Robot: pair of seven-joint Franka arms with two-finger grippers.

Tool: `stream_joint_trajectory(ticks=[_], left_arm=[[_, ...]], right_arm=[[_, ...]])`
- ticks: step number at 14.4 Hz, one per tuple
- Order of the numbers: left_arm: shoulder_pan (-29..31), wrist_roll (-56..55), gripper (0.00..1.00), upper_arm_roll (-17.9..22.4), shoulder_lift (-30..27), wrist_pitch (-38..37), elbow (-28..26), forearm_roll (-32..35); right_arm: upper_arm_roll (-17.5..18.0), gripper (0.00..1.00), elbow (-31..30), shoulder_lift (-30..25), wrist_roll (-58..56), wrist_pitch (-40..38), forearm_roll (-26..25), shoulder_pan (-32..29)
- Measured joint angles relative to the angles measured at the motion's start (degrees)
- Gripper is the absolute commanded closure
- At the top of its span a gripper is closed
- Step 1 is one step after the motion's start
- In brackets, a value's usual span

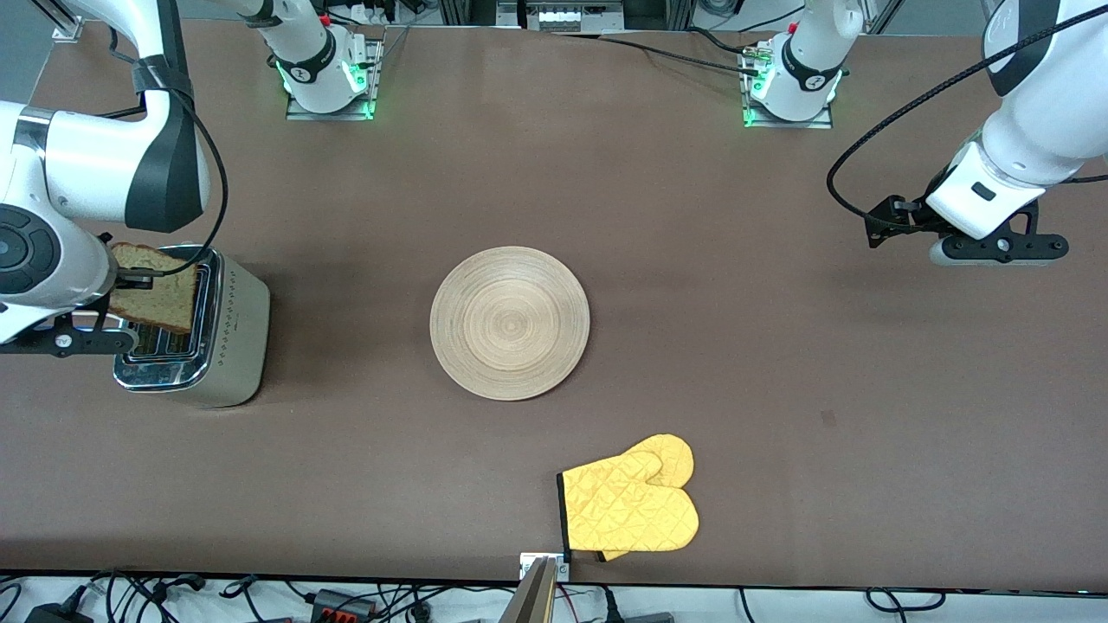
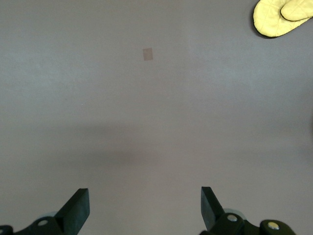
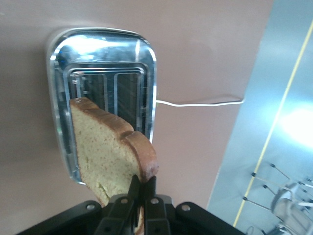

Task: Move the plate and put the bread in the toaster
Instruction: 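Lower the bread into the toaster slot with the right gripper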

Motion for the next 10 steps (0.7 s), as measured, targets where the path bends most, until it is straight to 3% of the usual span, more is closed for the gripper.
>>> stream_joint_trajectory(ticks=[10], left_arm=[[0.0,0.0,0.00,0.0,0.0,-0.1,0.0,0.0]], right_arm=[[0.0,1.00,-1.2,2.5,0.1,2.5,-0.8,-0.5]])
